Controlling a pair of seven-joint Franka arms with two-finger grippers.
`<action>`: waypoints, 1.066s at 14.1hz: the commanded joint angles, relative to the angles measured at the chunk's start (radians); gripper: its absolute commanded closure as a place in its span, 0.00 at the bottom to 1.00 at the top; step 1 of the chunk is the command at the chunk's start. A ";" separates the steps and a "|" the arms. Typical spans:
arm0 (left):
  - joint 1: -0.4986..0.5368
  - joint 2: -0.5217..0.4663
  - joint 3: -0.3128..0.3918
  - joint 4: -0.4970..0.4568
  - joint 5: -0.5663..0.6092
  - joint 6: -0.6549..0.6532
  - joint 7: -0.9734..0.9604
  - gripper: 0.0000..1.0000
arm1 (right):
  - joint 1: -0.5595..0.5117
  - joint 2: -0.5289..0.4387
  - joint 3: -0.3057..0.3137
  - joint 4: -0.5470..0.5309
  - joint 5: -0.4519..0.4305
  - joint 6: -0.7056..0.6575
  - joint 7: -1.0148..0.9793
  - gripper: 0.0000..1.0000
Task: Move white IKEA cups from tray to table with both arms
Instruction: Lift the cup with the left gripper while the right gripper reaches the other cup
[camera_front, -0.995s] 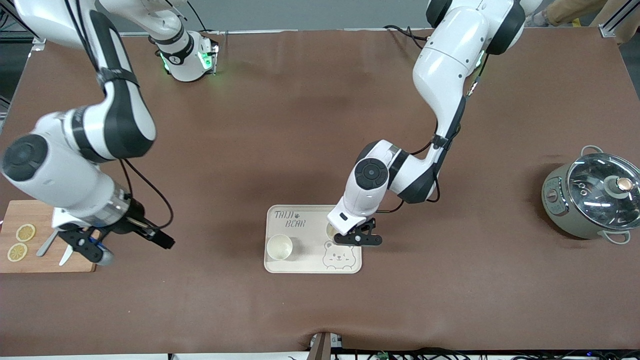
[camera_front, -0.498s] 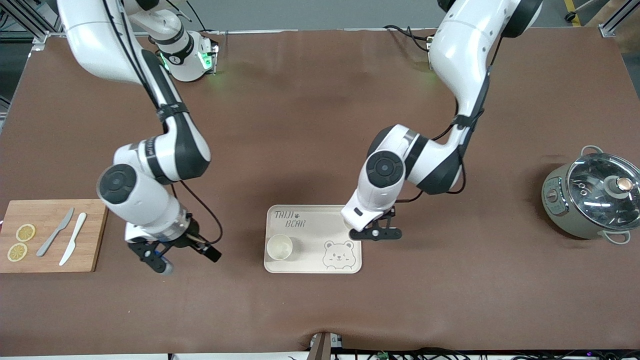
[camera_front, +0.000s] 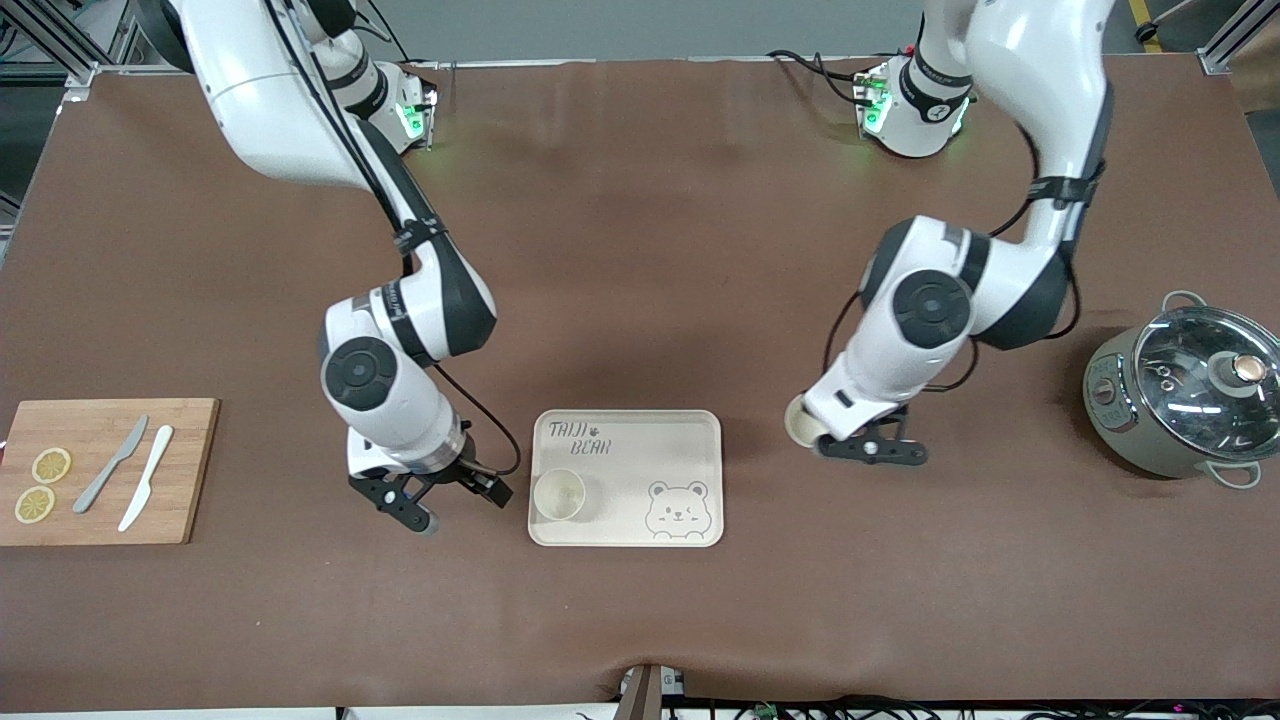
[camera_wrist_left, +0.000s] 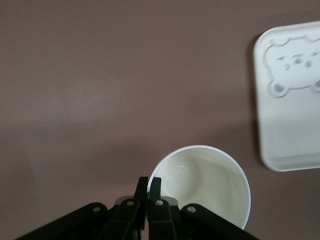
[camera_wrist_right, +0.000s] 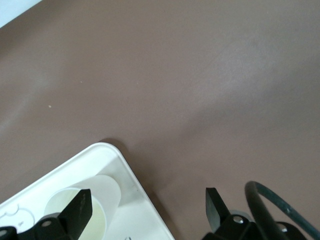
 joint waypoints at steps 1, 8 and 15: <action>0.044 -0.080 -0.009 -0.184 -0.006 0.133 0.094 1.00 | 0.025 0.074 -0.009 0.094 -0.052 -0.010 0.090 0.00; 0.156 -0.051 -0.035 -0.352 -0.015 0.428 0.204 1.00 | 0.048 0.114 -0.011 0.118 -0.053 -0.009 0.128 0.00; 0.179 -0.020 -0.041 -0.350 -0.015 0.453 0.217 1.00 | 0.107 0.112 -0.009 0.115 -0.053 -0.009 0.125 0.00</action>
